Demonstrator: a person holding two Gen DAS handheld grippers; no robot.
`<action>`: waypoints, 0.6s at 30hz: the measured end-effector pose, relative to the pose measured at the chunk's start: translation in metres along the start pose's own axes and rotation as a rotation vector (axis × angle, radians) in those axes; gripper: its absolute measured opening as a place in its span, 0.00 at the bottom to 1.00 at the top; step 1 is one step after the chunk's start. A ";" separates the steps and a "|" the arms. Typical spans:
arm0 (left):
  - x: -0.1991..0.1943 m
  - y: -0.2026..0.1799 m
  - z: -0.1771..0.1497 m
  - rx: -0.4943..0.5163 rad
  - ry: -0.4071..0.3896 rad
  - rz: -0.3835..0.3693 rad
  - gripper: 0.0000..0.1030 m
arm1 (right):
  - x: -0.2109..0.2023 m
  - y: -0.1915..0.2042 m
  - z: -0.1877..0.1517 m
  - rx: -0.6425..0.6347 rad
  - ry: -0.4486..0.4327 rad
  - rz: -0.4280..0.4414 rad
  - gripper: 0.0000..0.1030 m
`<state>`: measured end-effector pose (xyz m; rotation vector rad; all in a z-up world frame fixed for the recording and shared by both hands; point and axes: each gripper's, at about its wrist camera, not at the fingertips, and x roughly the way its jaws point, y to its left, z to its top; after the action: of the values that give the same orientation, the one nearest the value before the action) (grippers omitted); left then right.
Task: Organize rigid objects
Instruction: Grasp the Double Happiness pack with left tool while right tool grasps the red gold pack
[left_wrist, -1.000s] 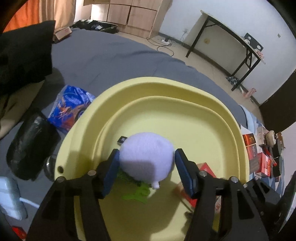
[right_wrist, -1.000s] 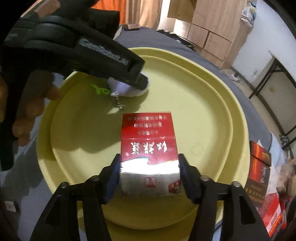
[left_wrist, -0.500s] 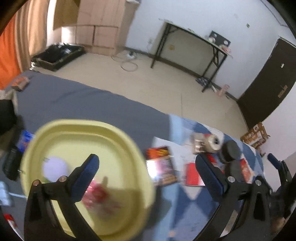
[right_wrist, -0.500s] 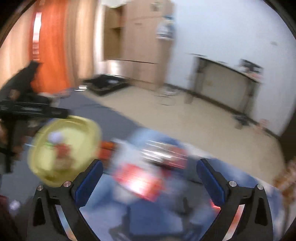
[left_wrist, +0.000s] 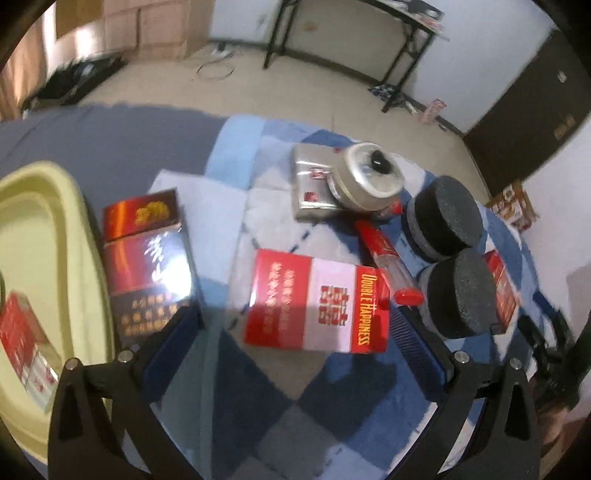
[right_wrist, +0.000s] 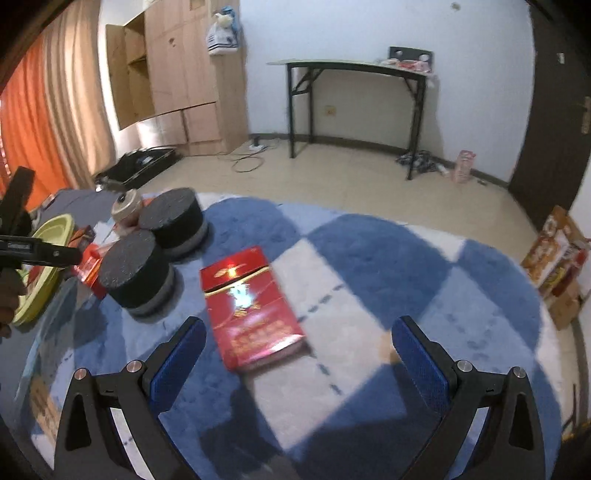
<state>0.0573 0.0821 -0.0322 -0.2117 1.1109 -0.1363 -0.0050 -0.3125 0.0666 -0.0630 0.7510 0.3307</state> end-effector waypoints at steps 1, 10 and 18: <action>0.002 -0.008 -0.001 0.054 0.001 0.024 1.00 | 0.004 0.004 0.004 -0.012 -0.001 0.010 1.00; 0.033 -0.024 -0.009 0.128 0.054 0.066 1.00 | 0.069 -0.005 -0.004 -0.025 0.052 0.004 1.00; 0.032 -0.028 -0.004 0.127 0.005 0.094 0.87 | 0.092 0.002 0.002 -0.067 0.054 -0.042 0.73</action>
<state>0.0676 0.0479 -0.0553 -0.0456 1.1115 -0.1227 0.0589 -0.2849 0.0058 -0.1512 0.7908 0.3155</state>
